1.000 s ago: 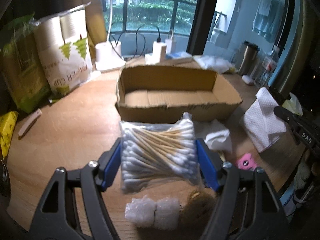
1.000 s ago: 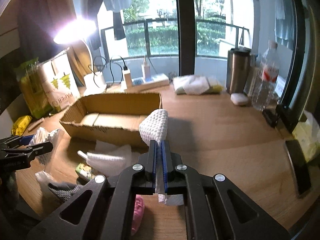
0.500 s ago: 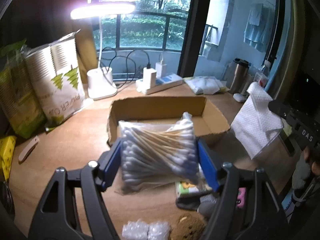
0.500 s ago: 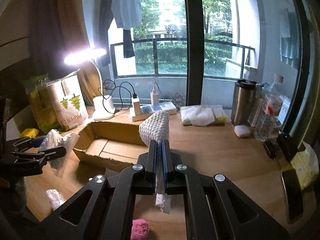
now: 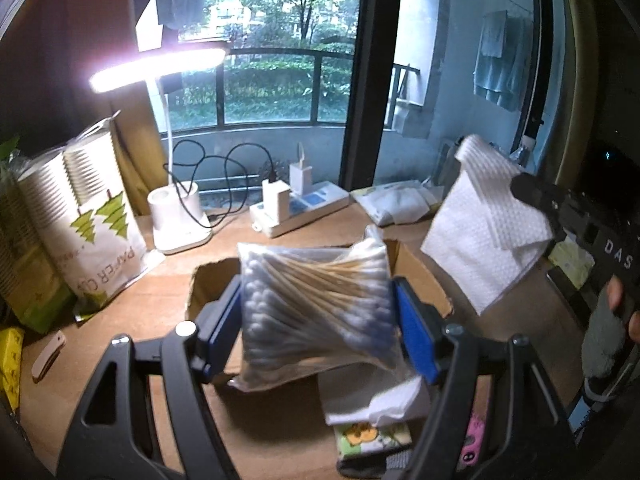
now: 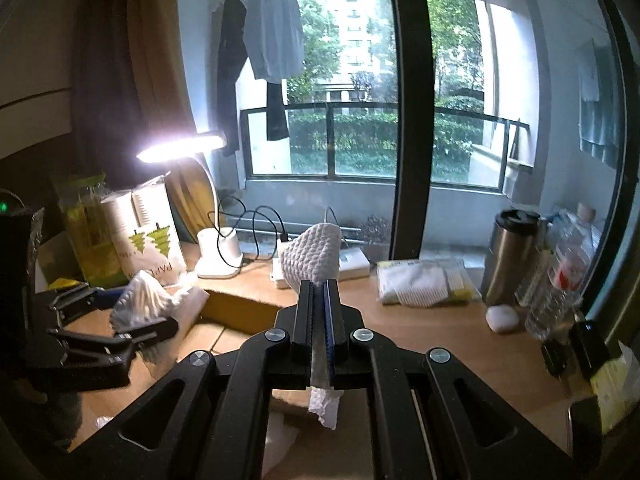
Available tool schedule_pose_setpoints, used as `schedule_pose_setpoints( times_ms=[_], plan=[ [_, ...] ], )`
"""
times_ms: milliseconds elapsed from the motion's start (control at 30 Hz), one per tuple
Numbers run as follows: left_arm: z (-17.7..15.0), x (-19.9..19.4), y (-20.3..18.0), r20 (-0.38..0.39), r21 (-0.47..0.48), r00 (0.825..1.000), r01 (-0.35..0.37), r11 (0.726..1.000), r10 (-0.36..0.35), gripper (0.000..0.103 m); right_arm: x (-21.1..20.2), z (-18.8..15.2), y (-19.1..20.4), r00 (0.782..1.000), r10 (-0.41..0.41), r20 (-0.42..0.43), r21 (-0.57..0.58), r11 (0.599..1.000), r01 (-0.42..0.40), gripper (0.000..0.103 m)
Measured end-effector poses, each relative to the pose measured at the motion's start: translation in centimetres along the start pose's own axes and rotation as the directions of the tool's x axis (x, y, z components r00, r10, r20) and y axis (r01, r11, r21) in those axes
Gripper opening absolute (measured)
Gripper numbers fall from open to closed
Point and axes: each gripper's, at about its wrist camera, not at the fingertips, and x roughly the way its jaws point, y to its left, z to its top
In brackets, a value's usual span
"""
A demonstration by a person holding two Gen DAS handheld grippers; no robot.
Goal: Organize soft objects
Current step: 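Carry the swab bag with the left gripper while the right gripper carries the towel toward the box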
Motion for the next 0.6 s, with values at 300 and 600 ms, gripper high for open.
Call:
schedule_pose_setpoints(
  times_ms=[300,600],
  plan=[
    [0.6,2.8,0.3,-0.012,-0.028,1.000,0.017,0.999,-0.017,0.072,2.8,0.8,0.2,0.999,0.044,-0.008,-0.001,0.999,-0.044,0.006],
    [0.0,7.0,0.0,-0.095,-0.050,0.995,0.031,0.998,-0.036,0.072,7.6,-1.7,-0.3,0.991,0.071,-0.110,0.034,0.997,-0.068,0.006]
  ],
)
